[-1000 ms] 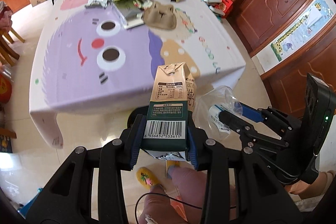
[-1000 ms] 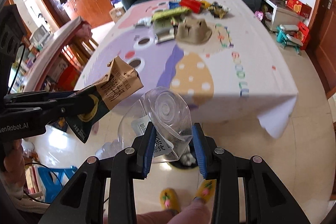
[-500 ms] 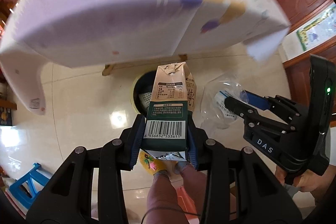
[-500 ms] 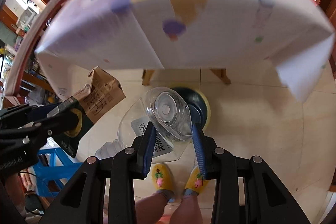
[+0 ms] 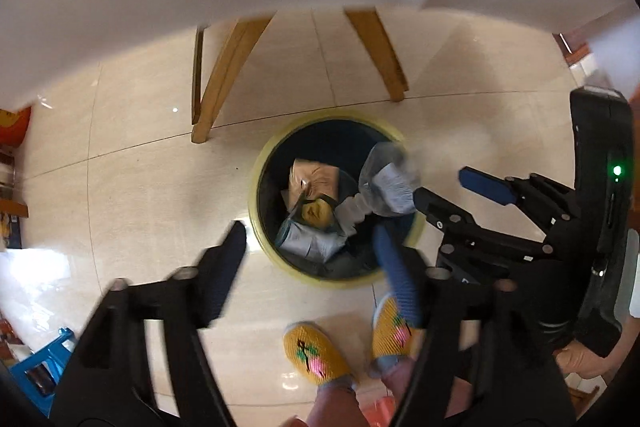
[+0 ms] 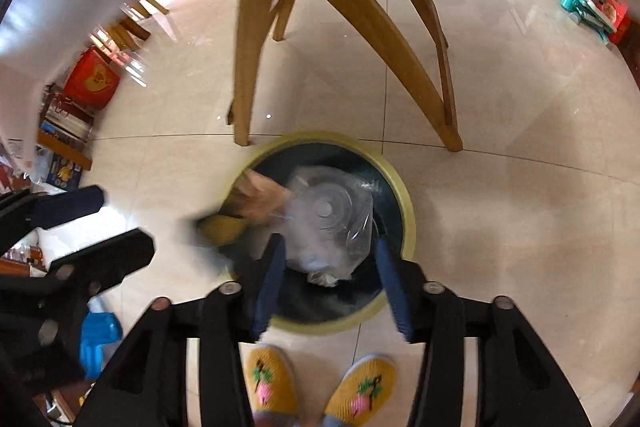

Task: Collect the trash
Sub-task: 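Carry both items over the black bin and open both grippers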

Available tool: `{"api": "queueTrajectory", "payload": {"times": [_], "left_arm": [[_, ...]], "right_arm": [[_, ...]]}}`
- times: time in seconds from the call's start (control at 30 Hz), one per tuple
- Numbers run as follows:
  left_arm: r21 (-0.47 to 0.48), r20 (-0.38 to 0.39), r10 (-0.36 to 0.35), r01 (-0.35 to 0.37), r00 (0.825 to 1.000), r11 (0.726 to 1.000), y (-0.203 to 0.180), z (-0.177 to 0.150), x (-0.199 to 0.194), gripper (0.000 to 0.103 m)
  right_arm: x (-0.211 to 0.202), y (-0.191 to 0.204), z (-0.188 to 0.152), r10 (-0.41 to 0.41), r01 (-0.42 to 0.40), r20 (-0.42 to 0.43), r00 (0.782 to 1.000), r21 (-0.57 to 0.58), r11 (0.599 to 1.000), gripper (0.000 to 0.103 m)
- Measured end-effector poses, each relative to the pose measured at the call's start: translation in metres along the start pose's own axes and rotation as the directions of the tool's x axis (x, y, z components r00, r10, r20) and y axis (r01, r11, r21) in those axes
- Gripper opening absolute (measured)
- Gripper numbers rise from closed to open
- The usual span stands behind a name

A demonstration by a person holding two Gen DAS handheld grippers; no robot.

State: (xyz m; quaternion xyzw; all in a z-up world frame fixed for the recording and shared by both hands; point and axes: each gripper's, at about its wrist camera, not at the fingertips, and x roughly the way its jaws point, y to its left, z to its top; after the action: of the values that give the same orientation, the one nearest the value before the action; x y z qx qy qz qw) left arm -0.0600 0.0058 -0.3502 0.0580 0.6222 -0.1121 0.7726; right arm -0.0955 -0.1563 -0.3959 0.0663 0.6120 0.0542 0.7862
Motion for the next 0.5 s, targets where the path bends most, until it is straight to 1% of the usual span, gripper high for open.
{"api": "queueTrajectory", "payload": {"times": [0.1,0.2,0.37,0.5], "left_arm": [[-0.019,-0.016,0.022,-0.023,1.0,1.0,0.003,-0.003,0.018,0.07],[-0.044,-0.013,0.033,-0.034,0.999,0.998,0.008,-0.007,0.024,0.07],[-0.069,0.01,0.049,-0.048,0.999,0.996,0.015,-0.004,0.013,0.07],[-0.084,0.027,0.049,-0.046,0.998,0.995,0.014,0.001,-0.01,0.07]], "right_arm": [[0.017,-0.004,-0.001,-0.005,0.005,-0.005,1.0,0.015,1.0,0.051],[0.019,-0.007,-0.005,-0.004,0.004,0.011,1.0,0.014,1.0,0.051],[0.006,-0.006,-0.006,-0.002,0.002,0.022,1.0,0.018,1.0,0.051],[-0.013,0.0,-0.003,0.002,-0.003,0.032,0.999,0.026,1.0,0.051]]}}
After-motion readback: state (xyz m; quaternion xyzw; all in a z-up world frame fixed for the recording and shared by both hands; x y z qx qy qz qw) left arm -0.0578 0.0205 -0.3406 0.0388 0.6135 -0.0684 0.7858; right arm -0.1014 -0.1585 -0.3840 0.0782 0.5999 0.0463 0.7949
